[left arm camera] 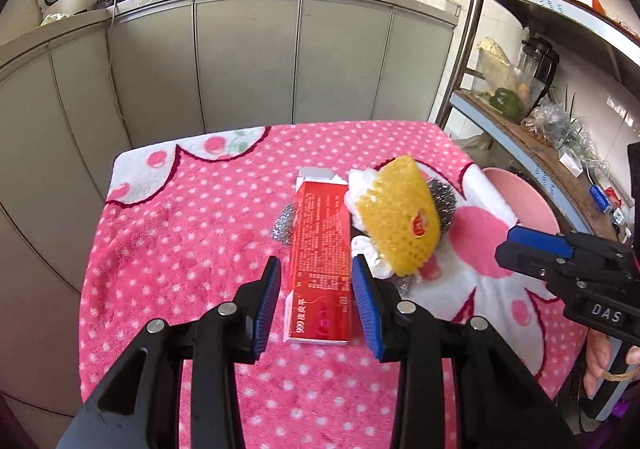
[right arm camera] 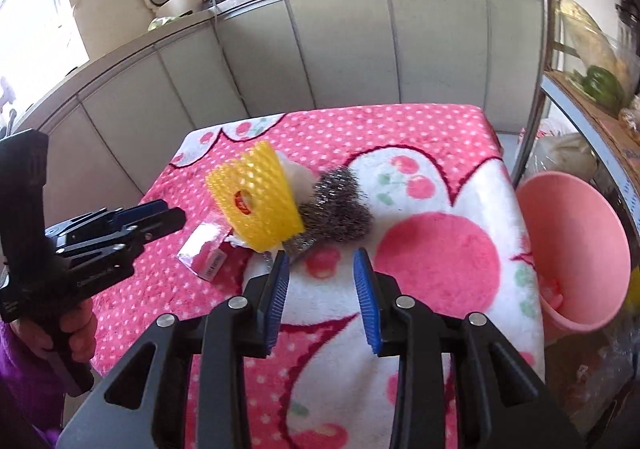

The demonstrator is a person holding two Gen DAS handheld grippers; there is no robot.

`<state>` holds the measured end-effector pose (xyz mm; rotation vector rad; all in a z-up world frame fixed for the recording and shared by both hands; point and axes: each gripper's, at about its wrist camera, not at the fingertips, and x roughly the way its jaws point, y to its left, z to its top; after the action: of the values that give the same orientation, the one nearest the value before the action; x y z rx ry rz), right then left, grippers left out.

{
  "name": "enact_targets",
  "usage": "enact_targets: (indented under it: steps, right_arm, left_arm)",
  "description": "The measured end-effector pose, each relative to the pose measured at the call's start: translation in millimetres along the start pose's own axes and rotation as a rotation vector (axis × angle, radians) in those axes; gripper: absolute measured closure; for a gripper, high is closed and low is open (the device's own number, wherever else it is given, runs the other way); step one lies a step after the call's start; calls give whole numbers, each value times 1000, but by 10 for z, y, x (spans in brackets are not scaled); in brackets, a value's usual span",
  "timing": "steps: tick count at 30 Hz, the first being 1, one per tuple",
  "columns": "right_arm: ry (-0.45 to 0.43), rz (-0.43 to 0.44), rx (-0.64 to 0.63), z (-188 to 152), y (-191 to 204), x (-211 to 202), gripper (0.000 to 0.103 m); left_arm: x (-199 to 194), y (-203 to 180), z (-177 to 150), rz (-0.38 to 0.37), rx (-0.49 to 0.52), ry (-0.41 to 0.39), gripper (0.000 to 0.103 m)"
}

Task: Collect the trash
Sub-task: 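Move both grippers back over the table toward the remaining trash, then close the left gripper on the red medicine box while the right grips another yellow foam net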

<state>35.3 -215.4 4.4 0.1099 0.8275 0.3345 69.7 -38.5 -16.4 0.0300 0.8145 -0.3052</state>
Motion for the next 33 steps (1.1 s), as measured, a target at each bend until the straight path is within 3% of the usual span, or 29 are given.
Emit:
enact_targets:
  steps: [2,8,10,15,20,21,22,24,33]
  right_arm:
    - [4,12,-35,55,95,49,61]
    - [7,36,-100,240,278,177,61]
    - [12,42,-121,285,308,241,61]
    - [42,24,-157,299,356,456,60]
    - [39,20,-134,277,303,501,61]
    - [35,22,-132,277,301,495,68]
    - [29,16,-137,276,307,480,83]
    - [16,27,-133,276,306,440,91]
    - [-84,126,-78,338,275,-111,94]
  left_arm:
    - [83,53,-27,-11,-2,32,67]
    - [352,41,-83,-6,34,103,66]
    - [391,69,-86,-22,26,103,58]
    - [446,145,-95,-110,-51,160,57]
    - [445,148,-153,-89,-56,151,55]
    - [435,142,-161,-78,-52,144,55]
    - [426,138,-171,-63,-47,136,56]
    - [401,123,-188,-48,-34,124,58]
    - [-82,223,-205,-18,-92,7,61]
